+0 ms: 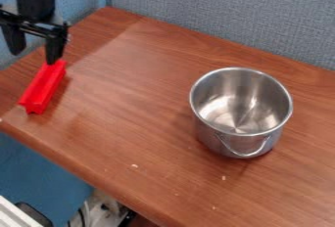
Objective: Put the red object in the metal pot
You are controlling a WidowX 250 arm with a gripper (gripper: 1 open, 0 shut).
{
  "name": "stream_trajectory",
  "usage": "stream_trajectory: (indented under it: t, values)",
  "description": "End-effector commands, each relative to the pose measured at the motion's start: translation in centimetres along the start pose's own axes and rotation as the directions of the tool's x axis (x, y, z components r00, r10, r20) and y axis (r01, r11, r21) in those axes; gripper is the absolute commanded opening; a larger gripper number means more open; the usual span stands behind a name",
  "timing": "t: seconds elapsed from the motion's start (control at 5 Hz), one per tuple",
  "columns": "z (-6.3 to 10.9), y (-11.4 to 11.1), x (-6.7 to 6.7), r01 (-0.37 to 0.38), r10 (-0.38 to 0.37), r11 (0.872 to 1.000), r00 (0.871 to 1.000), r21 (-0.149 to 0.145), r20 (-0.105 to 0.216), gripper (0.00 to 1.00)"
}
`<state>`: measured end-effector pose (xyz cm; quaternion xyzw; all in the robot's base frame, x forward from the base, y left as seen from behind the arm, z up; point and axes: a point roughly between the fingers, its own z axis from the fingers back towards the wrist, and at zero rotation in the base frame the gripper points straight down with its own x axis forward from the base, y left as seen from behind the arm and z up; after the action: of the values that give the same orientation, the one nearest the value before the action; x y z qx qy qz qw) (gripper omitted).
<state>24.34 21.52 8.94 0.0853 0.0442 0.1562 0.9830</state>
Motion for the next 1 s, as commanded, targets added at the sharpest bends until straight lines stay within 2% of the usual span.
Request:
stream_trajectory:
  t: [0.0,0.4,0.8]
  values:
    - [1.4,1.3,0.7,-0.004,0.003,1.000,0.999,0.007,0.052,1.00]
    - [2.1,-0.5,1.4,-0.041,0.041,0.999,0.999,-0.008,0.029,1.00]
    - [0.3,-0.7,0.9,0.034,-0.033,0.999,0.999,-0.009,0.019,1.00]
